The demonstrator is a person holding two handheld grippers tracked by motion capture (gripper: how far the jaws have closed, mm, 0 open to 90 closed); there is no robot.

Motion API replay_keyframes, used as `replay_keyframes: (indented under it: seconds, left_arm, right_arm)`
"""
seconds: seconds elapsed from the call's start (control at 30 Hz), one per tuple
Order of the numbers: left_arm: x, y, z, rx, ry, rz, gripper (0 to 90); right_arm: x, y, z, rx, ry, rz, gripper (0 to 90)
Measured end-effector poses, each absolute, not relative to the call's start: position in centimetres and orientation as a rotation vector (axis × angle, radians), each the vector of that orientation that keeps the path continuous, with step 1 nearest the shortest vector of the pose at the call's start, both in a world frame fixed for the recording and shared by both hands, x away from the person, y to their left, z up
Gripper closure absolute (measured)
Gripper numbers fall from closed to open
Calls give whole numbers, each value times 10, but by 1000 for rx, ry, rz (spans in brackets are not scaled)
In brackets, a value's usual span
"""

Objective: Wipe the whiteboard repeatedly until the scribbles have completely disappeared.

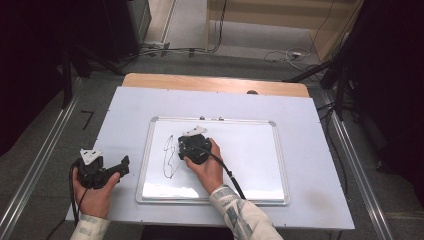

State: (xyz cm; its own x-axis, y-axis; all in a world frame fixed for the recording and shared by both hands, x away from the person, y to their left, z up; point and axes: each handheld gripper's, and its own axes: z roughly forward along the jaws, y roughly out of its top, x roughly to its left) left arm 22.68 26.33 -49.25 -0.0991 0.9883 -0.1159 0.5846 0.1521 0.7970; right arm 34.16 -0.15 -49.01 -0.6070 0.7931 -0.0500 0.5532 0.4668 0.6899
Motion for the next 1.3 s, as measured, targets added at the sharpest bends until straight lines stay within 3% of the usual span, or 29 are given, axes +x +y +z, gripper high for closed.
replay_keyframes:
  seconds: [1.3]
  left_arm:
    - [228, 262, -493, 1512, 1767, 770, 70]
  right_arm:
    - [365, 19, -491, 1057, 2388, 927, 389]
